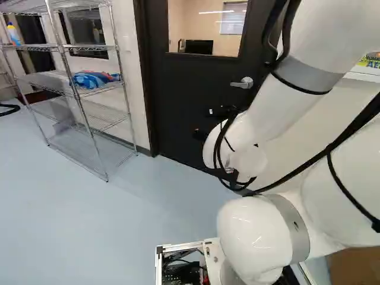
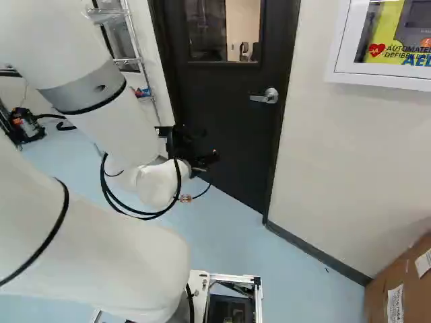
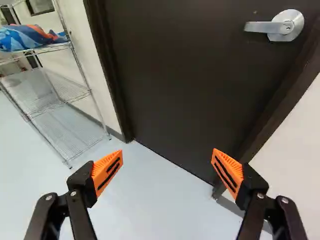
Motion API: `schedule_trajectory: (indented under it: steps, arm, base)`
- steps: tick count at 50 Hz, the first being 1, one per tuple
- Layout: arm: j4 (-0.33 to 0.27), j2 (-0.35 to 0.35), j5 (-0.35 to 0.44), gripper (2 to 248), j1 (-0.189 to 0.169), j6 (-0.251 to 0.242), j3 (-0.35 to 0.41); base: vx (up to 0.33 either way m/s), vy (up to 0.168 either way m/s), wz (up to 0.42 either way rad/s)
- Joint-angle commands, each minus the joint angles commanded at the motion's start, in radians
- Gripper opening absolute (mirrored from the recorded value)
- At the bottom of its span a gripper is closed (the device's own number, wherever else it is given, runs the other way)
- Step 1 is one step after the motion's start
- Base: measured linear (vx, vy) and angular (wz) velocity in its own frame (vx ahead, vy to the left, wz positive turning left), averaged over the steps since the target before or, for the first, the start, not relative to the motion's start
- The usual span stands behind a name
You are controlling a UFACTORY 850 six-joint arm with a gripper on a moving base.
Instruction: Open the door and move inside
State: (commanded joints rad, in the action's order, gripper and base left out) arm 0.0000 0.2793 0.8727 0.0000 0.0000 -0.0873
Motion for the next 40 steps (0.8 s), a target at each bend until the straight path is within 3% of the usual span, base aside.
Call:
schedule_trajectory:
  steps: [40]
  arm:
    - [0.0, 0.0, 0.0, 247, 0.0, 0.0, 0.0]
  base:
    - [0.122, 0.065, -0.278]
